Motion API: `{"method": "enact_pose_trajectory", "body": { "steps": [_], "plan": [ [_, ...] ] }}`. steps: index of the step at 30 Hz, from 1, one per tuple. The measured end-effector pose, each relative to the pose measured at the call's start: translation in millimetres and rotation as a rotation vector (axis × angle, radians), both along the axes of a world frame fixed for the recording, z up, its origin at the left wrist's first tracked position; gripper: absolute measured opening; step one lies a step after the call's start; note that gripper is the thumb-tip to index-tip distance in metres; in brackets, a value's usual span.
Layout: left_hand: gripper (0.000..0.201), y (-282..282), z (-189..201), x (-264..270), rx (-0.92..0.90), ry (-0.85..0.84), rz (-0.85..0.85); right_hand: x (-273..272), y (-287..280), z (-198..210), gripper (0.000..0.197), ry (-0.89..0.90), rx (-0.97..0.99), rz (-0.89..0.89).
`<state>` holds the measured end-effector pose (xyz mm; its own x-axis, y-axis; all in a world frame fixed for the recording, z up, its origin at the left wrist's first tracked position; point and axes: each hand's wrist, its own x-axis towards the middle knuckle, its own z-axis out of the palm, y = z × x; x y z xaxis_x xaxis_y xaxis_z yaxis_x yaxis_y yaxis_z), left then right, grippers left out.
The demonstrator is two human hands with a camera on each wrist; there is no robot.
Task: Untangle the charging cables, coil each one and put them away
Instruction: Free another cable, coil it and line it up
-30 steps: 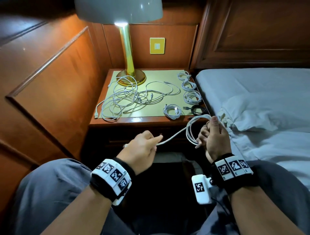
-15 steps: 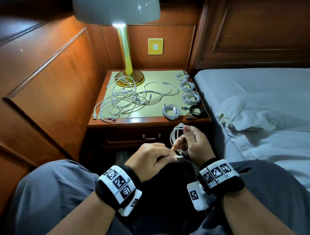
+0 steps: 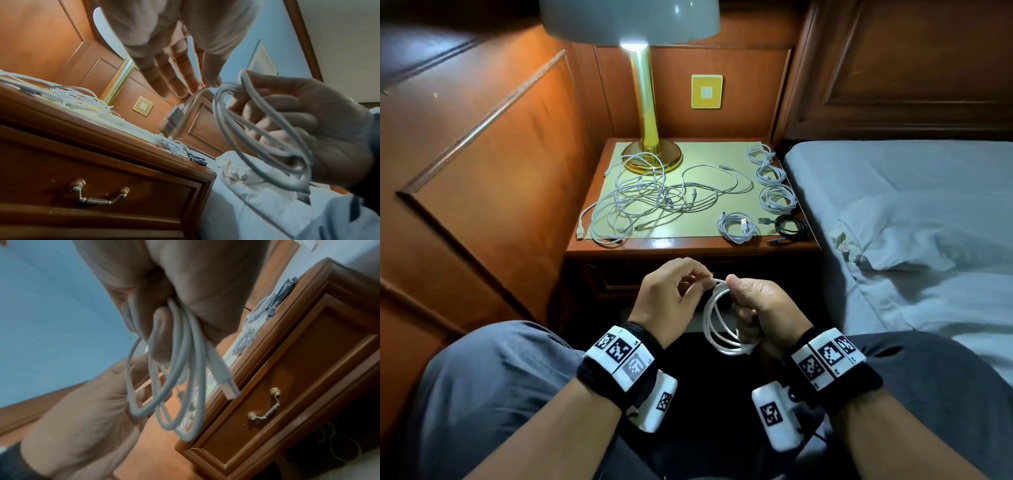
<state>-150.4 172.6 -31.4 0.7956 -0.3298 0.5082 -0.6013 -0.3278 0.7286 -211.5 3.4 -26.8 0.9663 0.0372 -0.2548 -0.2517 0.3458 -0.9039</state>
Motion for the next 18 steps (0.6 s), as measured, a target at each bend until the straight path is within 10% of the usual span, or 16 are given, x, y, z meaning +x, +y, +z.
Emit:
{"method": "enact_pose_trajectory", "body": {
  "steps": [12,18],
  "plan": [
    [0.019,-9,0,-13,-0.298,0.632,-0.119,-1,2,5,0.041,-0.033,0.098,-0.023],
    [0.012,-15,-5,-19,-0.247,0.671,-0.177,1,2,1,0.042,-0.096,0.022,-0.071]
  ]
}}
